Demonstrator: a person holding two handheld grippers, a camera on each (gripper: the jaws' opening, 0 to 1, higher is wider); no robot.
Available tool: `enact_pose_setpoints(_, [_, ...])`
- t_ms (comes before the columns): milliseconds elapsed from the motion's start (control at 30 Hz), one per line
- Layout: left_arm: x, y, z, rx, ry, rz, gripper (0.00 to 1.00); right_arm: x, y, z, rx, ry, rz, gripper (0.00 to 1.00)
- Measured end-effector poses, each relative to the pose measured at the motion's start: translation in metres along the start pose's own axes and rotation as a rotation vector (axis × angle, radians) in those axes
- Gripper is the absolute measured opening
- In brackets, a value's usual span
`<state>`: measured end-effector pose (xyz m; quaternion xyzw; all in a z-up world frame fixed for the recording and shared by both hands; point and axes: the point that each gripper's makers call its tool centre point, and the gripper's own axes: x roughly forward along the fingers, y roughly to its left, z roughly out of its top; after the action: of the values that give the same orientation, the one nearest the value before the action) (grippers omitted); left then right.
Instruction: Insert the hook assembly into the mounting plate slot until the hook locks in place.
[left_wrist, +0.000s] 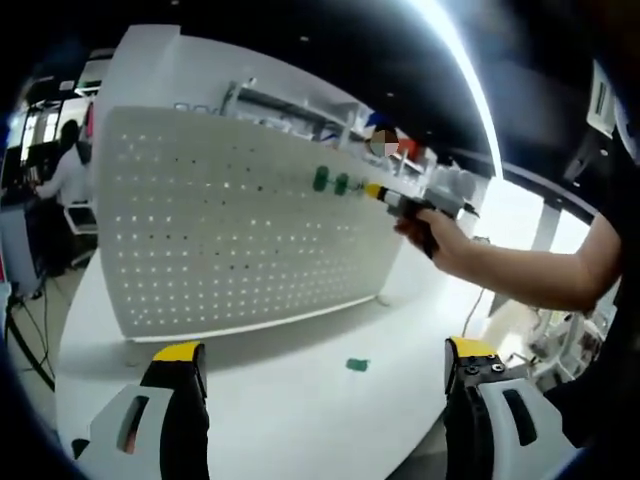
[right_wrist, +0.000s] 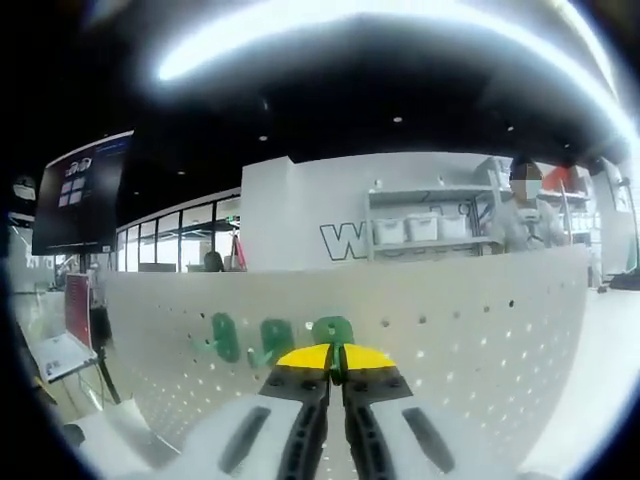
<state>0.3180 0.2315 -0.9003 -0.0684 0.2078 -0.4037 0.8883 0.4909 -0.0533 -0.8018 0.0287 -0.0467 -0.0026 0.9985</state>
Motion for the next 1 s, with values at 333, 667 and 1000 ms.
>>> enact_pose_setpoints(333, [0.001, 0.001, 0.001, 0.001, 0.005, 0.0, 1.0, 0.0, -0.001, 0.001, 0.011, -0.003, -0.015, 0.01])
enact_pose_setpoints(667, [0.002, 0.002, 0.002, 0.0, 0.007, 0.001, 0.99, 0.004, -0.004, -0.005, 0.021, -0.007, -0.028, 0.0])
enact_pose_setpoints(1000, [0.001, 0.002, 0.002, -0.008, 0.001, 0.004, 0.98, 0.006, -0.004, -0.009, 0.046, 0.039, -0.059, 0.01])
